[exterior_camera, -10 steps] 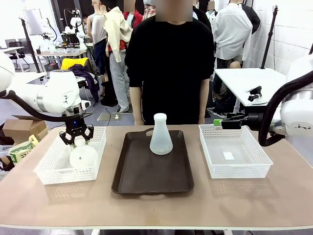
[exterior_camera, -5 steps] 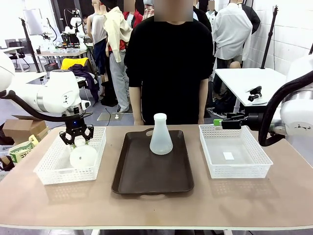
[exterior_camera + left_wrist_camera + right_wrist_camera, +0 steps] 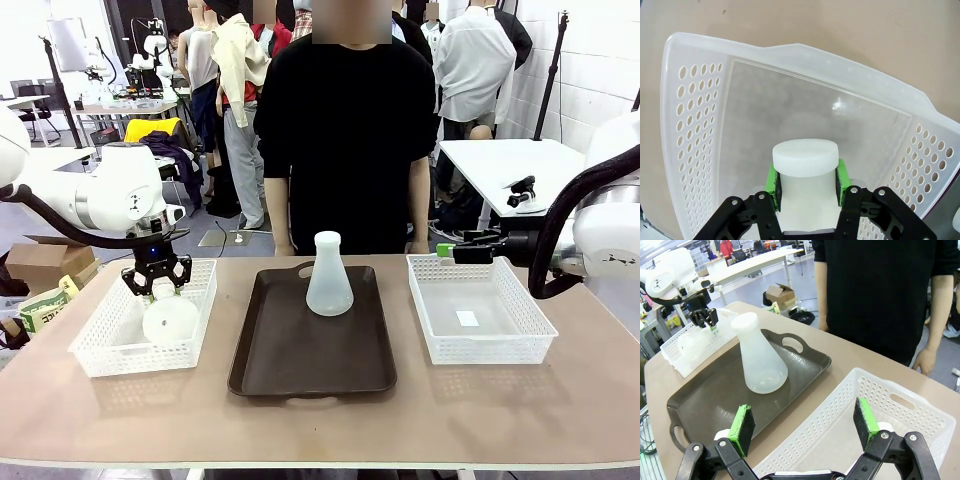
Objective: Prepare the laboratory tools.
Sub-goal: Place the picked Big flask upright in the Handle tray as directed by the person.
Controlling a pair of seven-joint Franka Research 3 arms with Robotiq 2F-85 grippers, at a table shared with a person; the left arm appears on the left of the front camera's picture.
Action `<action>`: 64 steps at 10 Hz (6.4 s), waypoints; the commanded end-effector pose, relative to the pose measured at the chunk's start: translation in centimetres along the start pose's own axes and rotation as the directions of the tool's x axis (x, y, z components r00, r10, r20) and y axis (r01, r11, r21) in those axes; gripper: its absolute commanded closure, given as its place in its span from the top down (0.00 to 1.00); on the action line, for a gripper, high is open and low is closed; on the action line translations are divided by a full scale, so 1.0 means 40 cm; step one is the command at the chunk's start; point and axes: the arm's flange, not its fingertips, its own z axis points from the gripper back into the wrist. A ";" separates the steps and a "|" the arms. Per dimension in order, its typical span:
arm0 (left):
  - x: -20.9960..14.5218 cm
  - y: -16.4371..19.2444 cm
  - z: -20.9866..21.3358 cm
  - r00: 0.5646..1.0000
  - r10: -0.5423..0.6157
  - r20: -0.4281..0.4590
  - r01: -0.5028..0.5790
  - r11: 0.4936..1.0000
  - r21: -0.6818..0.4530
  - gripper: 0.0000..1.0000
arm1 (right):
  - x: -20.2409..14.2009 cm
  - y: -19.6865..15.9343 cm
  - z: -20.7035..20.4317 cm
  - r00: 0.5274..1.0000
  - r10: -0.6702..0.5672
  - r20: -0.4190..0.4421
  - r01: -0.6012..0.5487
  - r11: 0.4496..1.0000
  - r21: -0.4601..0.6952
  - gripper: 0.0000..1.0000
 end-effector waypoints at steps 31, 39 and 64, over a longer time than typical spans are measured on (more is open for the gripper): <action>-0.338 0.049 0.452 0.626 -0.521 0.581 0.773 0.317 -0.549 0.00 | -0.003 0.005 0.002 1.000 -0.009 -0.007 0.009 1.000 -0.007 1.00; -0.453 0.012 0.495 0.211 -0.446 0.870 0.876 -0.309 -0.371 0.00 | -0.003 0.005 0.002 1.000 -0.009 -0.007 0.009 1.000 -0.007 1.00; -0.479 -0.262 -0.023 0.021 -0.011 1.000 0.736 -0.676 -0.023 0.00 | -0.003 0.005 0.002 1.000 -0.009 -0.007 0.009 1.000 -0.007 1.00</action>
